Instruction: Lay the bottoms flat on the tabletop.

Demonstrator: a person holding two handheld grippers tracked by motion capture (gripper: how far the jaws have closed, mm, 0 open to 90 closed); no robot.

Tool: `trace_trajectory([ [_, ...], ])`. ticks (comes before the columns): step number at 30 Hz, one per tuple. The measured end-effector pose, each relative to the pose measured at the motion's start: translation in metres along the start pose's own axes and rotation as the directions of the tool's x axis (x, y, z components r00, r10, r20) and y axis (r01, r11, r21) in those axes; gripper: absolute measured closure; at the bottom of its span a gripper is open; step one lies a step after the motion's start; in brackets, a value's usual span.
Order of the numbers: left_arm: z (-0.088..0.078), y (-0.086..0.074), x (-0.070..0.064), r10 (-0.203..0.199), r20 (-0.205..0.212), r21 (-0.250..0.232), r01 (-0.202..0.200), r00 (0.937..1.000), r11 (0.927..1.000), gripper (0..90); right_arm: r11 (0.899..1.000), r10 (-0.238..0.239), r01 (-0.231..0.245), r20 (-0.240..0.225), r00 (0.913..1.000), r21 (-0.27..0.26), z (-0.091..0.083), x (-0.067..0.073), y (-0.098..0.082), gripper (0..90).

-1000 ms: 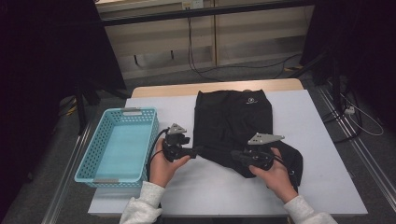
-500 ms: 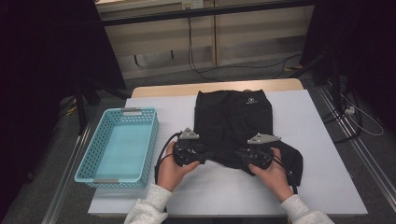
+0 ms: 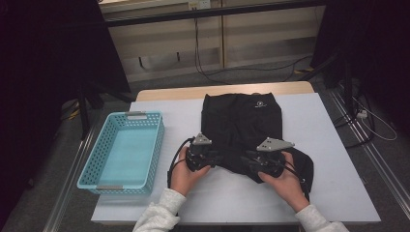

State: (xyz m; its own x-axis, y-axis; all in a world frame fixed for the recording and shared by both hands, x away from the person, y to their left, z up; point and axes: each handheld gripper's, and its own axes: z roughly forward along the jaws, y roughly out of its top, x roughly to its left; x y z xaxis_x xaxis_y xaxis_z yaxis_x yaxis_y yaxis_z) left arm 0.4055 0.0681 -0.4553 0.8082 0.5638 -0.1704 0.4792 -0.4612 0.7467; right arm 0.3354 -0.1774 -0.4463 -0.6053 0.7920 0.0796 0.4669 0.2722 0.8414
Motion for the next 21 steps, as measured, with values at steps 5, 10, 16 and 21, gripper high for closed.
trace_trajectory([
  [5, 0.005, 0.004, 0.003, 0.005, -0.019, -0.004, -0.005, 0.9998, 1.0000, 67.8, 0.995, -0.095, 0.097, -0.070, 0.9930, 0.024, 0.001, 0.018, 0.002, 64.1],
  [10, 0.011, 0.001, 0.008, 0.008, -0.035, 0.008, -0.008, 0.9994, 0.9999, 66.0, 0.983, -0.154, 0.160, -0.071, 0.9855, 0.086, 0.016, 0.027, -0.005, 64.0],
  [16, 0.007, 0.002, 0.009, -0.005, -0.027, -0.006, 0.005, 0.9996, 1.0000, 59.2, 0.993, -0.090, 0.091, -0.018, 0.9958, 0.080, 0.017, 0.011, -0.009, 89.5],
  [21, -0.005, 0.007, 0.007, -0.005, -0.014, -0.041, 0.004, 0.9999, 0.9991, 52.8, 0.997, -0.044, 0.045, -0.014, 0.9989, 0.055, 0.007, 0.002, -0.005, 89.7],
])
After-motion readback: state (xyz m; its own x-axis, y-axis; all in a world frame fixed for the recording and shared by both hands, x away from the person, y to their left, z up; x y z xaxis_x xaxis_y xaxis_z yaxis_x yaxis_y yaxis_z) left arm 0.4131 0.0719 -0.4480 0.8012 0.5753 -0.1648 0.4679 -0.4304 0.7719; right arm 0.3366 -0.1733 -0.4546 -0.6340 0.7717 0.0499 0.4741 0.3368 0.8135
